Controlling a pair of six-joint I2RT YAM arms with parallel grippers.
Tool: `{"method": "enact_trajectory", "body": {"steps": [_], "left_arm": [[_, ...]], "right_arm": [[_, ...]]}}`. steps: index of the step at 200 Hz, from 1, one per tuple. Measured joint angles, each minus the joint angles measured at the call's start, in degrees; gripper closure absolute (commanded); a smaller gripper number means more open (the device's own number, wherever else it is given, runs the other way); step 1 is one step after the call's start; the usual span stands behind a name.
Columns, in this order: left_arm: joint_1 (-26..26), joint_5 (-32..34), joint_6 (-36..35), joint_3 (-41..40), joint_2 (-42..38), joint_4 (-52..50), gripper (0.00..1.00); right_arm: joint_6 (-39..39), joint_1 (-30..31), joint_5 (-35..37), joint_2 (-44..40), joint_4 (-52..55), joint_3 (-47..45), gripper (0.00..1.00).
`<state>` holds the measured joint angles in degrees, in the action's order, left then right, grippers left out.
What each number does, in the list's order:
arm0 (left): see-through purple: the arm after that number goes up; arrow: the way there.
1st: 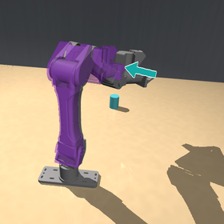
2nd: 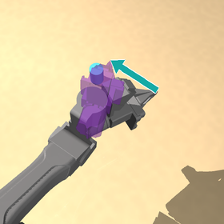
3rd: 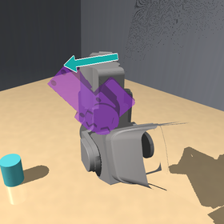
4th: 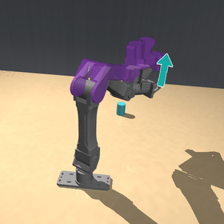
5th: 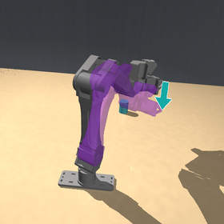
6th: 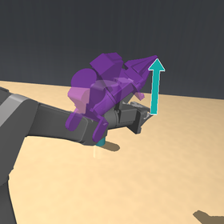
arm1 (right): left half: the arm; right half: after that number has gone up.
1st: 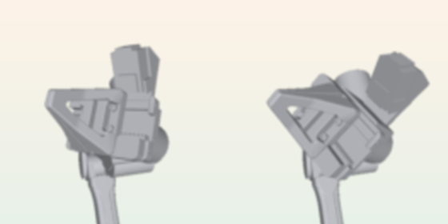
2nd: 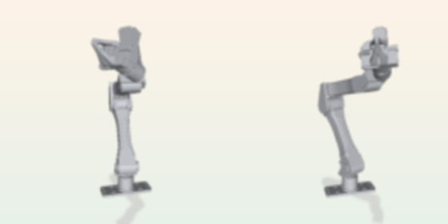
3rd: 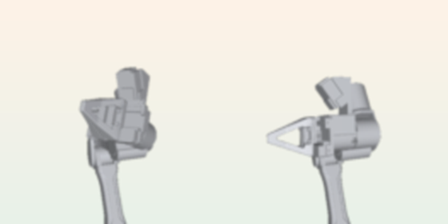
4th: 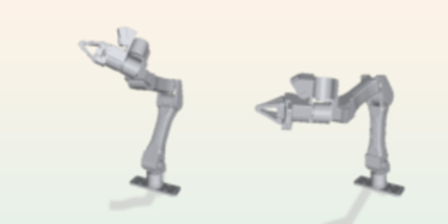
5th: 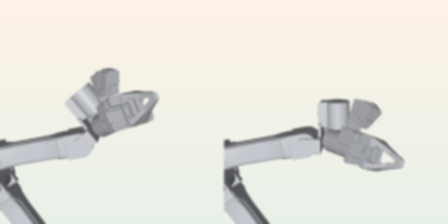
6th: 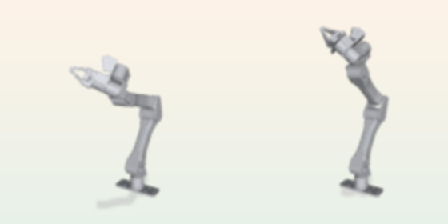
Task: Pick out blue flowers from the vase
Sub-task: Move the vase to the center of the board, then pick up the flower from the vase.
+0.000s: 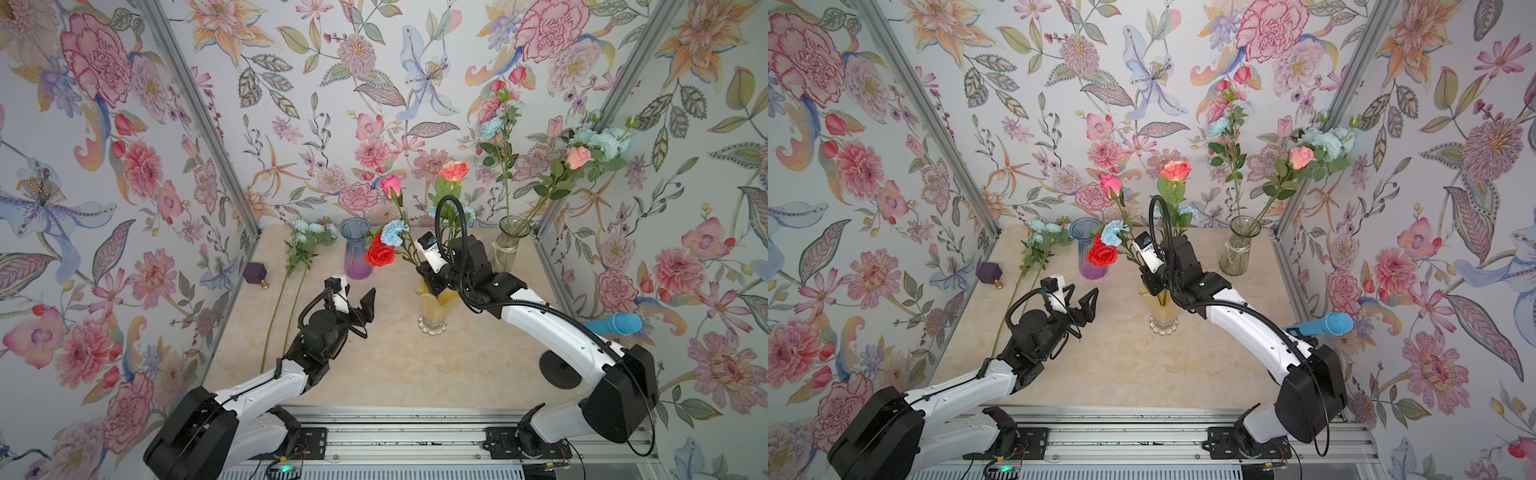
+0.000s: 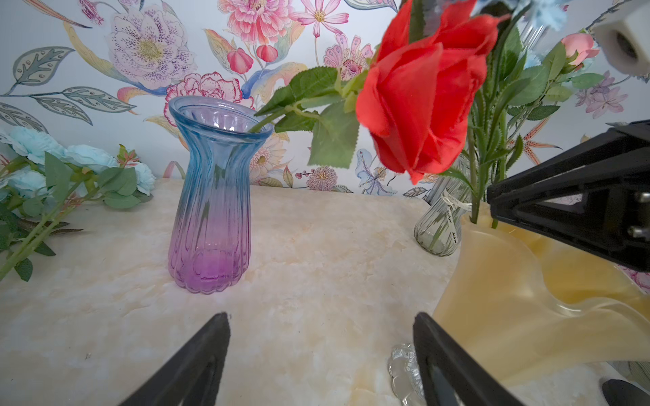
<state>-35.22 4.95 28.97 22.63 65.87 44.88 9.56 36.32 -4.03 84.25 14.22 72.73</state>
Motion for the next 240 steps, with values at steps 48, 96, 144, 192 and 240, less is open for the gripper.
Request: {"method": "enact_trajectory", "body": {"steps": [48, 96, 144, 192, 240], "left_arm": [[0.0, 0.0, 0.0, 0.0, 0.0, 0.0, 0.17], [0.0, 0.0, 0.0, 0.0, 0.0, 0.0, 0.17], [0.0, 0.0, 0.0, 0.0, 0.0, 0.2, 0.17], [0.0, 0.0, 0.0, 0.0, 0.0, 0.2, 0.16], [0.0, -1.5, -0.3, 0.0, 0.0, 0.2, 0.16]], "right_arm": [[0.1, 0.0, 0.0, 1.7, 0.0, 0.9, 0.79], [0.1, -0.5, -0.4, 2.8, 0.0, 2.3, 0.81], [0.1, -0.5, -0.7, 3.8, 0.0, 2.3, 0.85], [0.0, -1.3, -0.9, 3.8, 0.0, 2.3, 0.98], [-0.6, -1.9, -1.6, 2.6, 0.1, 2.3, 0.99]]}}
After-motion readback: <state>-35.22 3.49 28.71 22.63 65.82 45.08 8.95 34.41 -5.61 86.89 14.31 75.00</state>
